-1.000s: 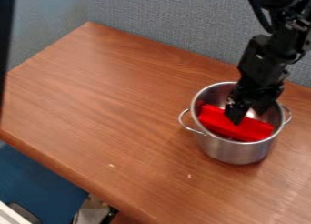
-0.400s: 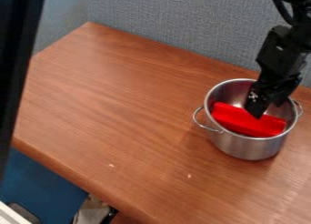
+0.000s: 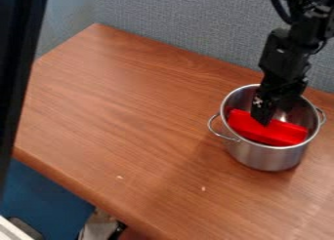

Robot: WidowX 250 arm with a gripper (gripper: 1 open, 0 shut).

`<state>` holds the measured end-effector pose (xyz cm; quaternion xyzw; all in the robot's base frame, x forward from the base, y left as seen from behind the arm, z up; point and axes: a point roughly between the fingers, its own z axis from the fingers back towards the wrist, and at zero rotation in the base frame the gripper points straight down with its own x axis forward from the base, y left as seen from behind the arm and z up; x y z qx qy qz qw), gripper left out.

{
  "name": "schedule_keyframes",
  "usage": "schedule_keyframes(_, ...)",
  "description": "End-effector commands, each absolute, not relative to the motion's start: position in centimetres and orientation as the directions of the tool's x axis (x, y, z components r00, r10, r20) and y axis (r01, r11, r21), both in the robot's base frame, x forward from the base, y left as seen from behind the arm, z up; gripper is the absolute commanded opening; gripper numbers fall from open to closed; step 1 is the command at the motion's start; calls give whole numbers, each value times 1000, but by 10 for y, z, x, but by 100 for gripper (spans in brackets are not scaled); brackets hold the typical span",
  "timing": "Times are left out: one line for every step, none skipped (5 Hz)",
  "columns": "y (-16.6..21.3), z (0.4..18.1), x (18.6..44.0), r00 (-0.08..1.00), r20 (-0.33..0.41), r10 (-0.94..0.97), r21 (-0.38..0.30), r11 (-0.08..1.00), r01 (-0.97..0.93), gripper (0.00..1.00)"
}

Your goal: Move the red object from the metal pot to the table

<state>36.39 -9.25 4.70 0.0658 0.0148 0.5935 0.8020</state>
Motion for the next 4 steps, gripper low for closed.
schedule_keyframes(-90,49,374,285,19,958,114,281,-953,0)
schedule_keyframes(-92,41,380,288,-20,957,135,288,-948,0)
schedule_keyframes(-83,41,385,344,-11,939,123,342,-932,0)
schedule_keyframes(-73,43,390,399,-1,917,108,397,-912,0)
